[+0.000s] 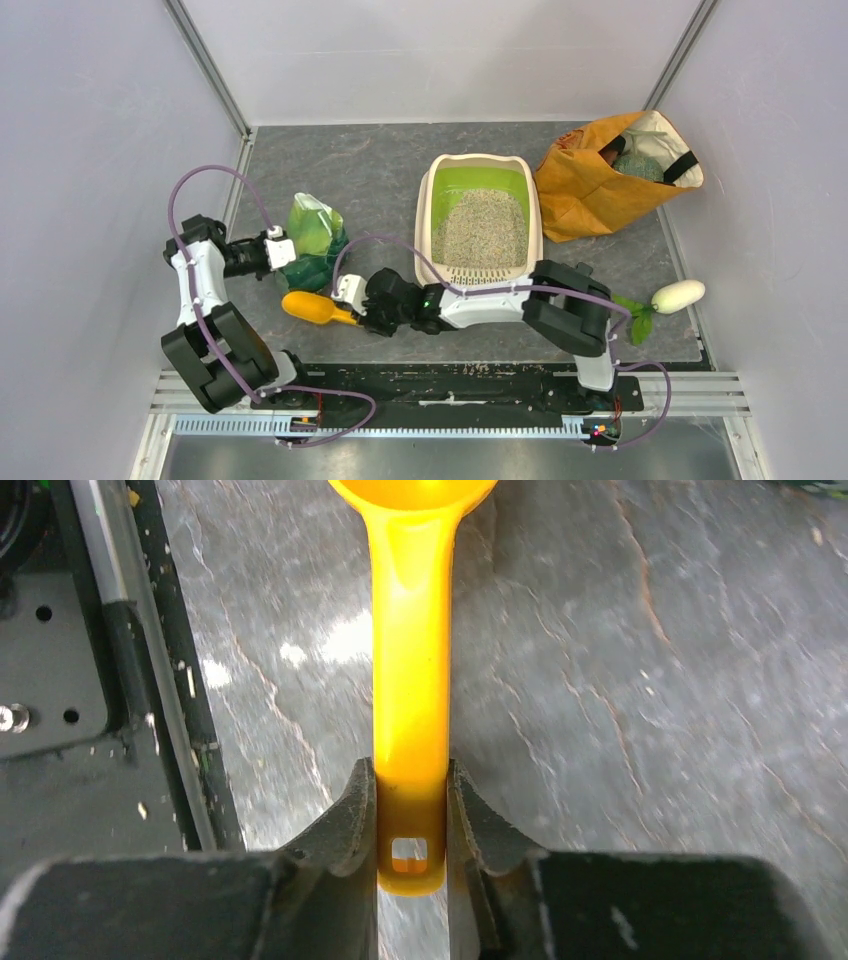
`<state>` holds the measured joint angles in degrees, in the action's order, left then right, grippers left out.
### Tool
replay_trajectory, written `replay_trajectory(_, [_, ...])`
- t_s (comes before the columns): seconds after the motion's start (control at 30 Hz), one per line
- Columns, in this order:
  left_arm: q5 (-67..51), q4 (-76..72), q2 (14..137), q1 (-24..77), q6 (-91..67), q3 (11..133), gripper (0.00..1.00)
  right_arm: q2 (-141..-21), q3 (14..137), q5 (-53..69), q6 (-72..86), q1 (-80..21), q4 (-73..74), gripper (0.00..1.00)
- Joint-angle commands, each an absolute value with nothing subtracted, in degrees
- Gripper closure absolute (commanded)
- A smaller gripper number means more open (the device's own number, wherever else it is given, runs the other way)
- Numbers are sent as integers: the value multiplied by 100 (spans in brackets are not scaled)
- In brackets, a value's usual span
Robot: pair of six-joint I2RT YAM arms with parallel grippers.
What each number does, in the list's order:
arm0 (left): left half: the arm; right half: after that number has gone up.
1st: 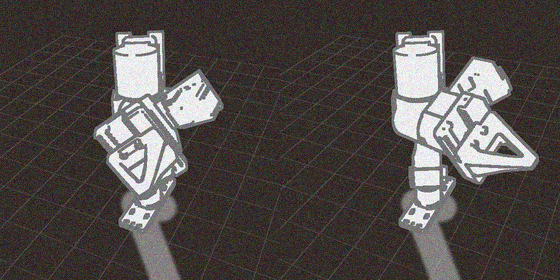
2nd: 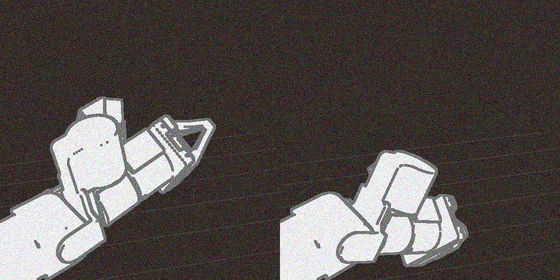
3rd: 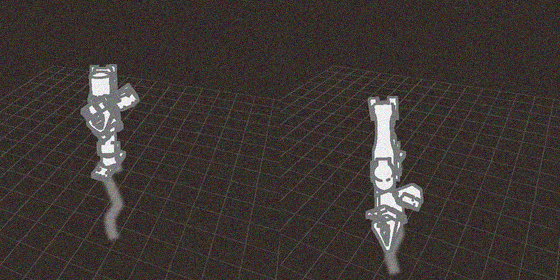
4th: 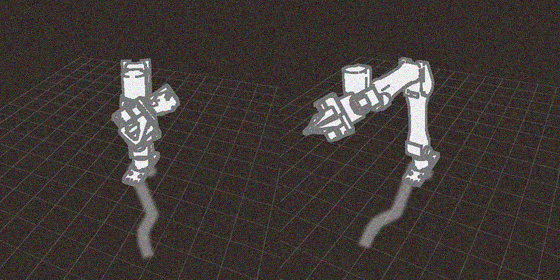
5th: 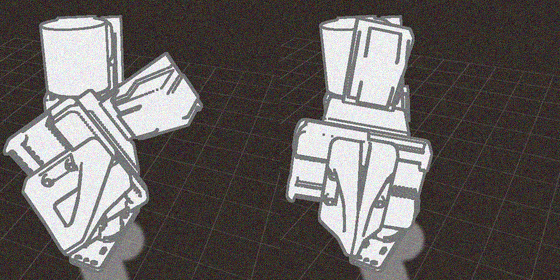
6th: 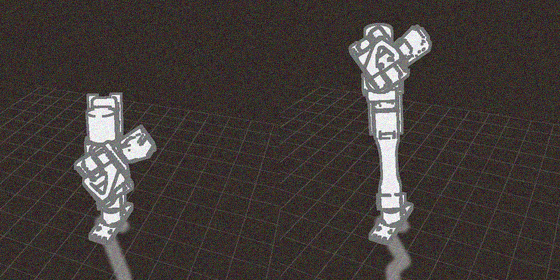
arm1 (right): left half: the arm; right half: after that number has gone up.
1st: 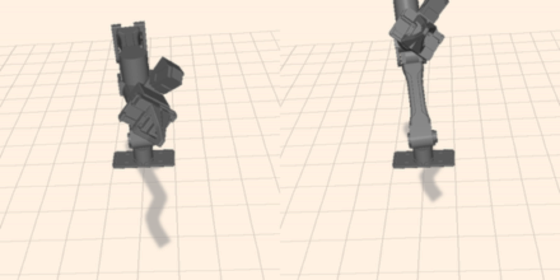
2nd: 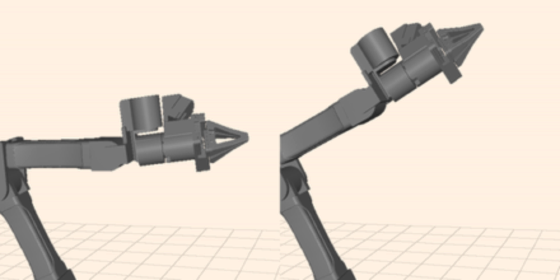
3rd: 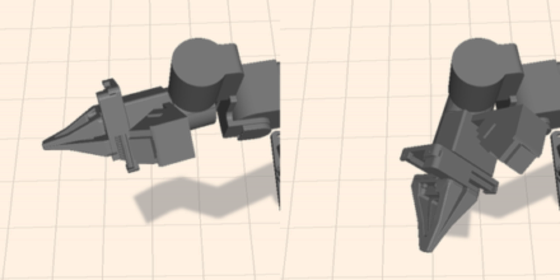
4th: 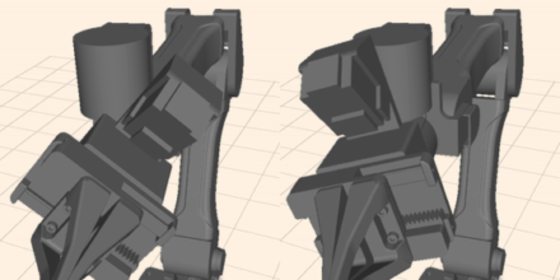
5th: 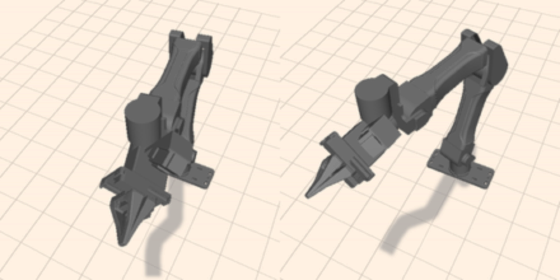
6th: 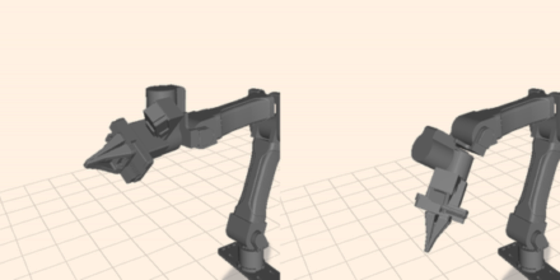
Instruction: Fill the litter box with clean litter
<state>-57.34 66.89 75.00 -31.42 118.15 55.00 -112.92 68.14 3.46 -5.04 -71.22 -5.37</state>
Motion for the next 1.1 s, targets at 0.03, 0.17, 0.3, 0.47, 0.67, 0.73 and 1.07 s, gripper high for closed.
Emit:
replay_trajectory(0.03, [-5396,6895,7364,-3177,11974,5246,65,-10277,6523,796,-538,-6926,-10,100])
replay_trajectory(0.17, [-5574,6703,7306,-3190,11242,5460,44,-9717,6224,875,-640,-6916,277,100])
replay_trajectory(0.3, [-5721,6675,7304,-3206,10889,5666,20,-9346,6136,947,-691,-6864,480,100])
replay_trajectory(0.47, [-5832,6304,7302,-3208,10267,5787,15,-9040,6104,960,-775,-6847,617,100])
replay_trajectory(0.67, [-5945,5943,7322,-3217,9553,6038,13,-8858,6089,927,-878,-6787,711,100])
replay_trajectory(0.73, [-5959,5965,7264,-3216,9518,6081,13,-8830,6061,915,-879,-6753,721,100])
replay_trajectory(1.07, [-5980,5608,6582,-3422,8442,6195,11,-8719,6010,914,-940,-6724,747,100])
